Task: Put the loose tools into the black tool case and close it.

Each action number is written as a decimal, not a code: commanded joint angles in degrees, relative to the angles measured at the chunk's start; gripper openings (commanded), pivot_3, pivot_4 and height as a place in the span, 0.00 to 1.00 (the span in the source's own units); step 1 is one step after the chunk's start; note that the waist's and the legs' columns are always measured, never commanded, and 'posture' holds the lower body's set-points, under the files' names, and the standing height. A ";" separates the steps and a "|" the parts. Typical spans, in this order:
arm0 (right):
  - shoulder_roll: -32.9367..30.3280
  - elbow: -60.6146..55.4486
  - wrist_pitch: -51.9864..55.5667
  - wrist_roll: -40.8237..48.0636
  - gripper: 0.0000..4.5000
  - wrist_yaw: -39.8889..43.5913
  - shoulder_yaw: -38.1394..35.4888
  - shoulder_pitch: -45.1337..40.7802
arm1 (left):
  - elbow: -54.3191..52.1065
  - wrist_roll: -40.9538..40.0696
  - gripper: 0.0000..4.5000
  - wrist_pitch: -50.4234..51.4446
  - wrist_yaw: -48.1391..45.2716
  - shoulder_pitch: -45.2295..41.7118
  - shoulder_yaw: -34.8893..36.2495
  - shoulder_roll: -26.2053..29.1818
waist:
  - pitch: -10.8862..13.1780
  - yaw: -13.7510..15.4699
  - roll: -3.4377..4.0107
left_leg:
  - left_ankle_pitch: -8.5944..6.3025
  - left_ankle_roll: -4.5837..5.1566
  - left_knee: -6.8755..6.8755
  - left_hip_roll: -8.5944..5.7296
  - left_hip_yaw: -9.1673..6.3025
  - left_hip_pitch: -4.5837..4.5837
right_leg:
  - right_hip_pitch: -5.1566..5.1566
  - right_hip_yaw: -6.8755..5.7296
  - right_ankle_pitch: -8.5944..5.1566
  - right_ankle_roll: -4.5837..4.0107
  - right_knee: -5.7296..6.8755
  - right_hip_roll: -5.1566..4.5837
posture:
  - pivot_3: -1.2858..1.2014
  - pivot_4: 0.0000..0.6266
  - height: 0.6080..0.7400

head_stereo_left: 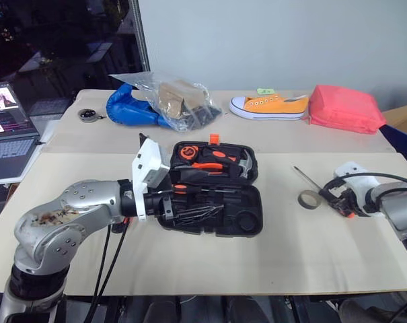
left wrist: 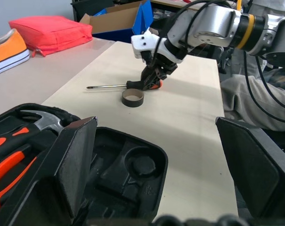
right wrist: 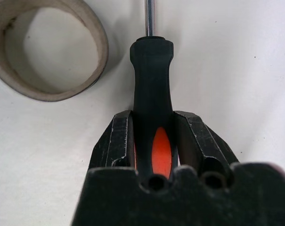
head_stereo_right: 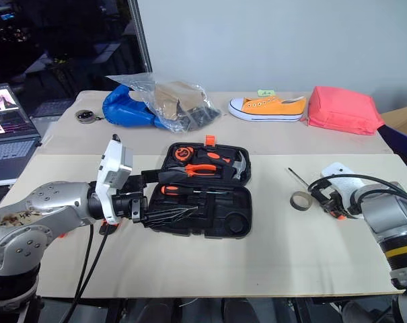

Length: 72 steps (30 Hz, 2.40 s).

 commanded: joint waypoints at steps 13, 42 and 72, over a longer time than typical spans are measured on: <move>8.36 -25.62 1.14 10.90 0.21 12.85 14.69 -18.00 | -2.44 -3.64 0.95 -7.92 -10.53 24.72 25.91 8.86 | 0.26 -1.77 -0.08 | 0.00 0.01 -0.02 0.23 0.15 0.12 | -0.24 0.21 0.09 -0.16 0.15 0.19 | 0.52 0.24 1.00; 18.65 -9.29 -18.64 1.40 0.62 25.18 16.94 -26.33 | -3.17 -5.60 0.95 -9.51 -9.27 26.95 26.10 12.83 | 0.32 -0.36 -0.15 | -0.01 0.00 -0.44 0.00 0.05 0.06 | -0.37 -0.34 0.09 -0.70 0.18 -0.28 | 0.52 0.24 1.00; 28.71 -10.85 -31.67 -5.35 0.00 -0.86 14.22 5.85 | -5.13 -3.67 0.95 -11.91 -5.59 35.85 27.88 9.30 | -0.09 -0.11 -0.69 | -0.03 -0.05 -0.58 0.09 0.04 1.10 | 0.72 -0.34 -0.55 -0.44 0.15 -0.35 | 0.52 0.24 1.00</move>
